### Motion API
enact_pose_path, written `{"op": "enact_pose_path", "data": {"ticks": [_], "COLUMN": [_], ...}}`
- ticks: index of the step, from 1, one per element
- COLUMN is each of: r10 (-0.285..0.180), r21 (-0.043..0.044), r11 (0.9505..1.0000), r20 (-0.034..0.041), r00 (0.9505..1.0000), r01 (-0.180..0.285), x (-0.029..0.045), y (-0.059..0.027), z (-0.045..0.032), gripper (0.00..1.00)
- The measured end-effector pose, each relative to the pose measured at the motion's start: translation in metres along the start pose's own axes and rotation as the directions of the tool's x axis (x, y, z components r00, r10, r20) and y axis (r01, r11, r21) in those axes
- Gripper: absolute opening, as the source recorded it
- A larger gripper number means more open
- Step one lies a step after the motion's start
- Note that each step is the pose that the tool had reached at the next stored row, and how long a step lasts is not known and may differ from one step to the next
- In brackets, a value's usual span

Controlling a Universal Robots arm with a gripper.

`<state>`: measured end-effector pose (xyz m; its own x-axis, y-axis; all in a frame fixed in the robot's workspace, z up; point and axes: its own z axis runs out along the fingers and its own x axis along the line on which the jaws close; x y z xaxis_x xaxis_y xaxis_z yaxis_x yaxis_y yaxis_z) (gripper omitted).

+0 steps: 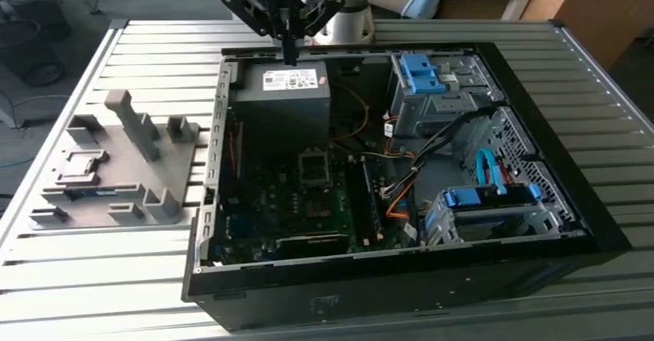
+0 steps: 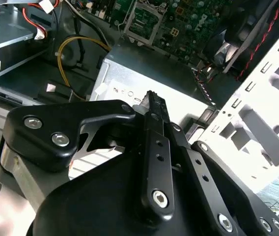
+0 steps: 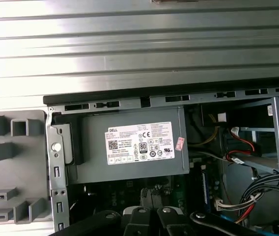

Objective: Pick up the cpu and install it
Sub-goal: 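Reach for the cpu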

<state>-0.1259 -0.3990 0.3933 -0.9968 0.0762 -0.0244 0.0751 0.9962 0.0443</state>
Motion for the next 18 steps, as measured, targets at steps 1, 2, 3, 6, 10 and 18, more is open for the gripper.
{"op": "enact_pose_path", "data": {"ticks": [1,2,3,6,10,18], "r10": [0.0,0.0,0.0,0.0,0.0,0.0], "r21": [0.0,0.0,0.0,-0.0001,-0.0001,-0.0002], "r11": [1.0,1.0,1.0,1.0,1.0,1.0], "r20": [0.0,0.0,0.0,0.0003,0.0007,0.0009], "r00": [1.0,1.0,1.0,1.0,1.0,1.0], "r01": [0.0,0.0,0.0,0.0,0.0,0.0], "x": [0.0023,0.0052,0.0091,0.0224,0.0405,0.0678], "y": [-0.0001,-0.0004,-0.0007,-0.0017,-0.003,-0.0051], "z": [-0.0001,-0.0001,-0.0002,-0.0006,-0.0011,-0.0018], "gripper": [0.1,0.1,0.1,0.1,0.1,0.1]}}
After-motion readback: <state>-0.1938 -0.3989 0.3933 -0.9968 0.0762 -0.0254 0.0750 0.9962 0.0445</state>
